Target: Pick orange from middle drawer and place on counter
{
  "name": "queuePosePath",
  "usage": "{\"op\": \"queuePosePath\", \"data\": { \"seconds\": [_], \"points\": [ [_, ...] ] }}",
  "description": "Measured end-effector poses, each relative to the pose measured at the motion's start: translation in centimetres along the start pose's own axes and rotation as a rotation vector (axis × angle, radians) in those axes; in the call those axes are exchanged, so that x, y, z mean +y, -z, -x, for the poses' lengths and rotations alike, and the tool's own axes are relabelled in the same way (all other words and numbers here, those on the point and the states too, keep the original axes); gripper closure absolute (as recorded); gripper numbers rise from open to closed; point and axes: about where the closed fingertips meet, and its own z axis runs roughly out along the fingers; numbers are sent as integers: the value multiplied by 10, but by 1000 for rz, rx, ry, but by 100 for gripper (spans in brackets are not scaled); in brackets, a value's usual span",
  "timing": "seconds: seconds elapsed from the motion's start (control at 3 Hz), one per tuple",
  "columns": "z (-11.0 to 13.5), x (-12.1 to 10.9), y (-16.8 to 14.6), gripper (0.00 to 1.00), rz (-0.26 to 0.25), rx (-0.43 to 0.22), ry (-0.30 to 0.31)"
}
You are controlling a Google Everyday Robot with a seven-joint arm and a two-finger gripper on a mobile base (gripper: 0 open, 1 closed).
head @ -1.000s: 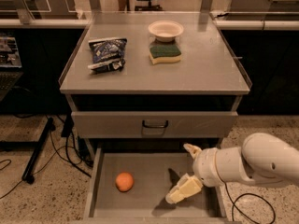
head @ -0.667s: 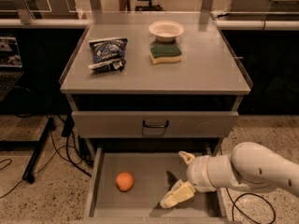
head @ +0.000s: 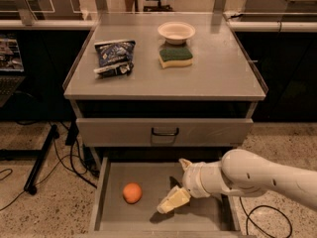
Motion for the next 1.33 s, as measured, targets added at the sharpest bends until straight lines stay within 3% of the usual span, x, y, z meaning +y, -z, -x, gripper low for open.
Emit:
{"op": "queuePosePath", "data": {
  "seconds": [0.33, 0.67, 1.33],
  "points": [
    [-13, -1, 2, 0, -47, -21, -54],
    [-26, -13, -37, 0, -110, -68, -83],
    [-18, -36, -92, 0, -125, -118, -41]
  ]
}}
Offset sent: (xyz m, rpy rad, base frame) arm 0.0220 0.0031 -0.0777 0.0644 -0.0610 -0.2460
